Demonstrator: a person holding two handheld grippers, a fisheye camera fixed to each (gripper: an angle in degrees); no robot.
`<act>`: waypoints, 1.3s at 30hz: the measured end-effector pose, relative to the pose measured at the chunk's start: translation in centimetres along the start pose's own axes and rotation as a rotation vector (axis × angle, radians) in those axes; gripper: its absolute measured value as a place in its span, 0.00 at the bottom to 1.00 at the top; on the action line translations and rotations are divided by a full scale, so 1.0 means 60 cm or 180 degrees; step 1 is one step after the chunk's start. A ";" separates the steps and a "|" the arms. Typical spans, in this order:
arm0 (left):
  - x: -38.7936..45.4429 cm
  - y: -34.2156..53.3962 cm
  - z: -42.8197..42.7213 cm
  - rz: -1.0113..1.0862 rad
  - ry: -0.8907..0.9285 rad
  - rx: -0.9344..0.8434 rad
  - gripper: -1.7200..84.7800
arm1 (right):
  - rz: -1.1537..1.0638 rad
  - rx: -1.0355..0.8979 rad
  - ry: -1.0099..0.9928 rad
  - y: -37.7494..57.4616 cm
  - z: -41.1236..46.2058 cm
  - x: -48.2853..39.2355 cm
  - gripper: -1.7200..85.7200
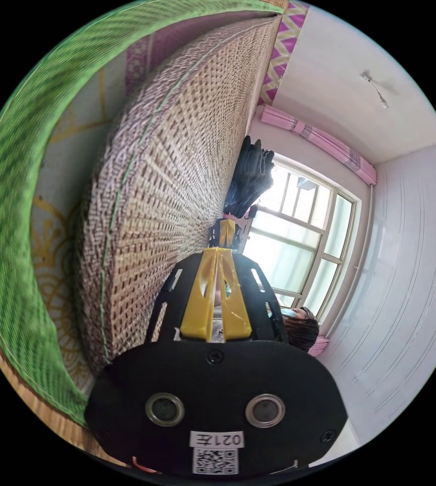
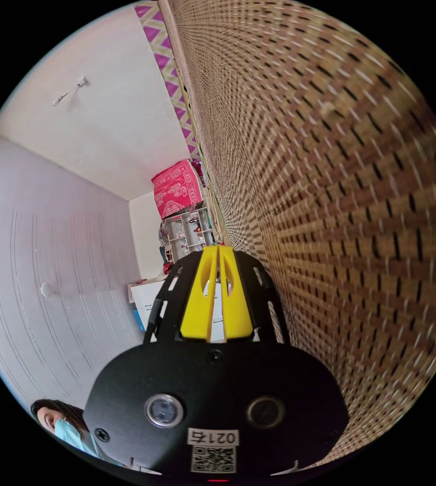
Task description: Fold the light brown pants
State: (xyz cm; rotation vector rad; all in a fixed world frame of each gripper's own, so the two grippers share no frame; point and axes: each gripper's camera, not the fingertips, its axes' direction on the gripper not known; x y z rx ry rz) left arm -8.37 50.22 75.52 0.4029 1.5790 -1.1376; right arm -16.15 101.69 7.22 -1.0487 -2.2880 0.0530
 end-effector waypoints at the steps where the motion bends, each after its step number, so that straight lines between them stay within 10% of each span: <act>1: 0.000 0.000 0.000 0.0000 0.0000 0.0000 0.01 | 0.0000 0.0000 0.0000 0.000 0.001 -0.001 0.01; 39: -0.030 -0.021 0.012 0.0001 0.0004 -0.0001 0.01 | 0.0000 0.0008 -0.0001 0.003 -0.004 0.003 0.01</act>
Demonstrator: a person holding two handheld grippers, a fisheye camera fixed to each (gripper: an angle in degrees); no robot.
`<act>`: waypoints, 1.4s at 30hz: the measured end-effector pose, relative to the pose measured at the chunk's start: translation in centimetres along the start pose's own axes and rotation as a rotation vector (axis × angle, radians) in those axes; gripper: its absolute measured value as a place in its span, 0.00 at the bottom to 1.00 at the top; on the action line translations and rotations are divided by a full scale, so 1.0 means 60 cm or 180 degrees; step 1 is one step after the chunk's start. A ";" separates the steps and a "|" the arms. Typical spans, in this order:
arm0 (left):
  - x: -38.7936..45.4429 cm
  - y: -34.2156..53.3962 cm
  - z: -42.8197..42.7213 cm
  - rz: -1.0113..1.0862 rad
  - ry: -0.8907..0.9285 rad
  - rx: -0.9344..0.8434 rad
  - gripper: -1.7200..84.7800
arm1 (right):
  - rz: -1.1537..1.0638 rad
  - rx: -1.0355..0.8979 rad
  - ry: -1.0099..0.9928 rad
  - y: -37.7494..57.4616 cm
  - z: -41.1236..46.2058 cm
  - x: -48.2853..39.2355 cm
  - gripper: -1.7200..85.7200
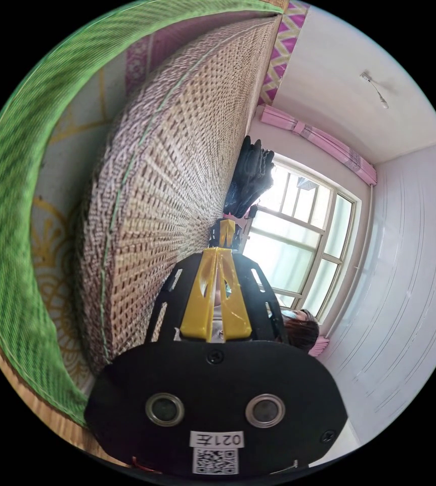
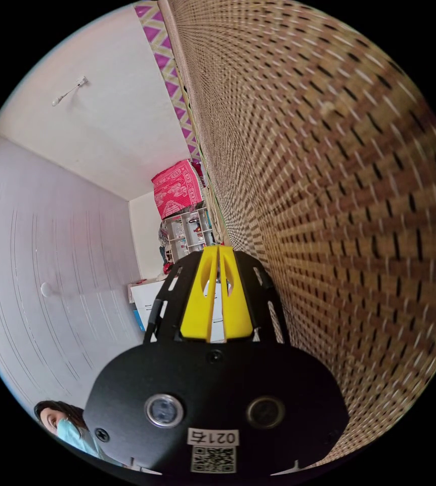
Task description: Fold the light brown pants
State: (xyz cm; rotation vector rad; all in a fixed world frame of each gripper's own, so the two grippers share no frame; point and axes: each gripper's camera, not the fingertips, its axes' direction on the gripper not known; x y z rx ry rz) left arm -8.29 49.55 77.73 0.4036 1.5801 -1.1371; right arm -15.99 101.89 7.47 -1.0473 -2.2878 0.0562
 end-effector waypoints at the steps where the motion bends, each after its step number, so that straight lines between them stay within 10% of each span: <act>1: -0.001 -0.001 0.001 0.0000 0.0000 0.0000 0.01 | 0.0000 0.0000 0.0000 0.000 -0.001 0.001 0.01; 42: -0.047 -0.070 0.003 0.0009 0.0005 -0.0001 0.01 | 0.0000 0.0012 0.0007 -0.052 -0.068 0.023 0.01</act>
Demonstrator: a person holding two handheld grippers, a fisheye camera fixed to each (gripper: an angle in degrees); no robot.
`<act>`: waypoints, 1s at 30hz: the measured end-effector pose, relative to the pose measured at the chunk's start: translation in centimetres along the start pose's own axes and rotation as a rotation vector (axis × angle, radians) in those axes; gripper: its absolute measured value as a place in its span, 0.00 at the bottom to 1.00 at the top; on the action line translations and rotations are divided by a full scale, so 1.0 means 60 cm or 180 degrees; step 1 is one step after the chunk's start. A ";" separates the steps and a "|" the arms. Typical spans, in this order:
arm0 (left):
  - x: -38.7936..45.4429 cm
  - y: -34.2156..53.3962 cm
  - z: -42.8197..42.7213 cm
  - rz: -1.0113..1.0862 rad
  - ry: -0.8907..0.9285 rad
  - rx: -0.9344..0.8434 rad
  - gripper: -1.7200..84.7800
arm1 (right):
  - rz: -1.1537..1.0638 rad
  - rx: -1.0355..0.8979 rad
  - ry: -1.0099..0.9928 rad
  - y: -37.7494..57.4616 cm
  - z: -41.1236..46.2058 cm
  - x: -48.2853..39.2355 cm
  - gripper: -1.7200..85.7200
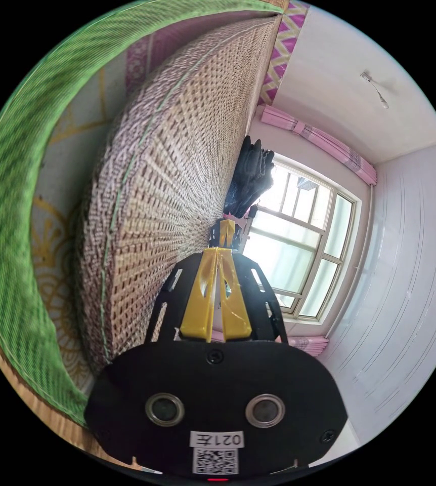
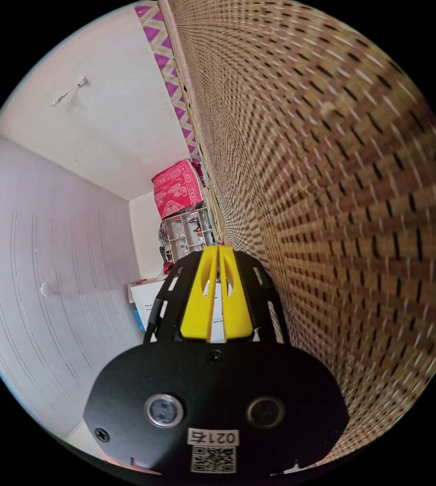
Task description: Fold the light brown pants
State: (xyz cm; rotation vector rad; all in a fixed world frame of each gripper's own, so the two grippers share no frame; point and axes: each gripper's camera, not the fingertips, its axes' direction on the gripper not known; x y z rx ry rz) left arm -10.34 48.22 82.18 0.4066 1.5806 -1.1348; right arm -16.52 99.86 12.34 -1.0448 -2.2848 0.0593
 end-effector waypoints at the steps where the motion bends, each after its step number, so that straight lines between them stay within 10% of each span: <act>1: -0.001 -0.002 -0.001 0.0000 0.0000 0.0000 0.01 | 0.0000 0.0000 0.0000 -0.003 -0.003 0.000 0.01; 30: -0.004 -0.046 -0.081 0.0017 -0.0001 0.0002 0.01 | -0.0010 0.0011 0.0017 -0.117 -0.071 -0.050 0.01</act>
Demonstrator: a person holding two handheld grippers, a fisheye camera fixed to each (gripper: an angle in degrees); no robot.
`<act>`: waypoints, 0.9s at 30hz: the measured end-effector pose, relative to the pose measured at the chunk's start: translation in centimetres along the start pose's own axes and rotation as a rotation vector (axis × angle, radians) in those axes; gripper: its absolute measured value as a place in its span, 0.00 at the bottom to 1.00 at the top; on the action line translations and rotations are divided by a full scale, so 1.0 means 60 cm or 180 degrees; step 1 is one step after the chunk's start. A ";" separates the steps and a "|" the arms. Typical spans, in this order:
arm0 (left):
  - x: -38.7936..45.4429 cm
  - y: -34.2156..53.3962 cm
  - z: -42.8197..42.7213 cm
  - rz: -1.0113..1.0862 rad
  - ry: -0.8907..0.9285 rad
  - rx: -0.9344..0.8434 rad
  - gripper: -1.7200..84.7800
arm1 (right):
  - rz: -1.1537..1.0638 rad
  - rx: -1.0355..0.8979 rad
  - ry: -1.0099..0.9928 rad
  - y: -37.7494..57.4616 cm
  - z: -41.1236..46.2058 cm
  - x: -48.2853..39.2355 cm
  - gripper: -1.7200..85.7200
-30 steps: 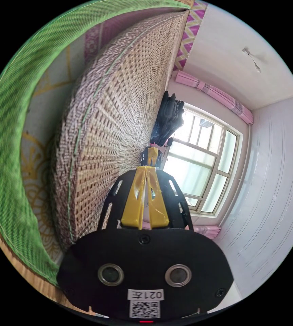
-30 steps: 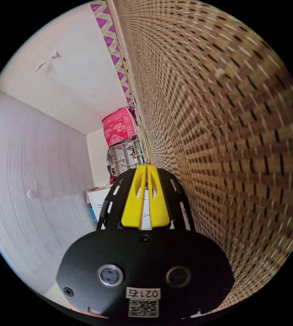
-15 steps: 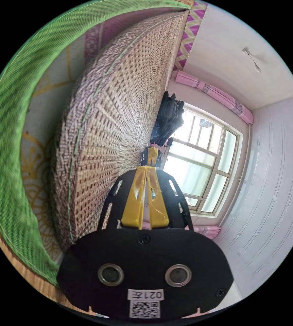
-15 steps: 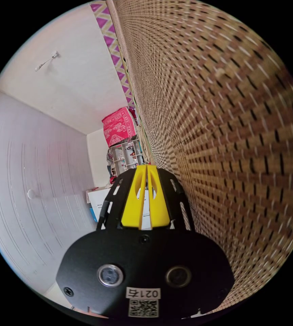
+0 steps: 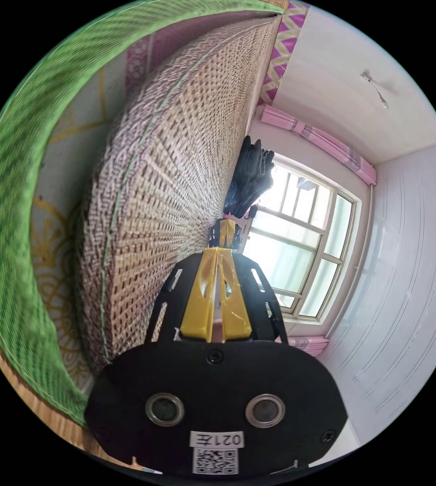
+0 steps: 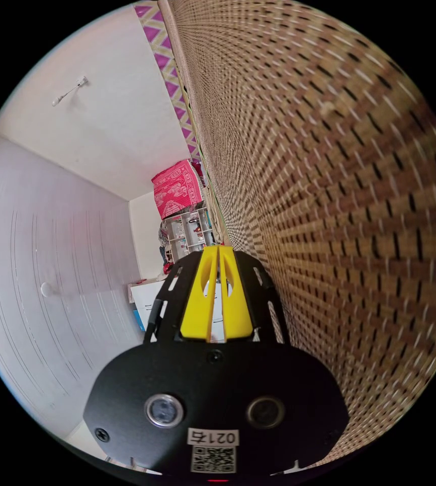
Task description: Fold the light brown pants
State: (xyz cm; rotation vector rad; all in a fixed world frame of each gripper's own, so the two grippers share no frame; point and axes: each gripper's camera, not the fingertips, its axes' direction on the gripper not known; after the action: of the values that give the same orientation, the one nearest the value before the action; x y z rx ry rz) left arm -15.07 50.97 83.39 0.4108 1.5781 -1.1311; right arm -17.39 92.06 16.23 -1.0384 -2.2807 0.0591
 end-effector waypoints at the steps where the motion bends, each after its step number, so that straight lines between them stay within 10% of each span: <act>1: 0.001 -0.001 -0.006 0.0001 0.0000 0.0000 0.01 | -0.0001 0.0001 0.0001 -0.006 -0.002 -0.004 0.01; 27: 0.041 0.038 -0.158 -0.0012 0.0091 0.0421 0.01 | 0.0015 0.0254 -0.0010 -0.133 -0.002 -0.147 0.01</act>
State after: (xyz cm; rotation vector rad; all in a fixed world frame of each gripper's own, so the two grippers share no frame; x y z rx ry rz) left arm -19.51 59.16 79.66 0.5137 1.5341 -1.2418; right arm -18.27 80.44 13.99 -1.0029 -2.2598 0.1525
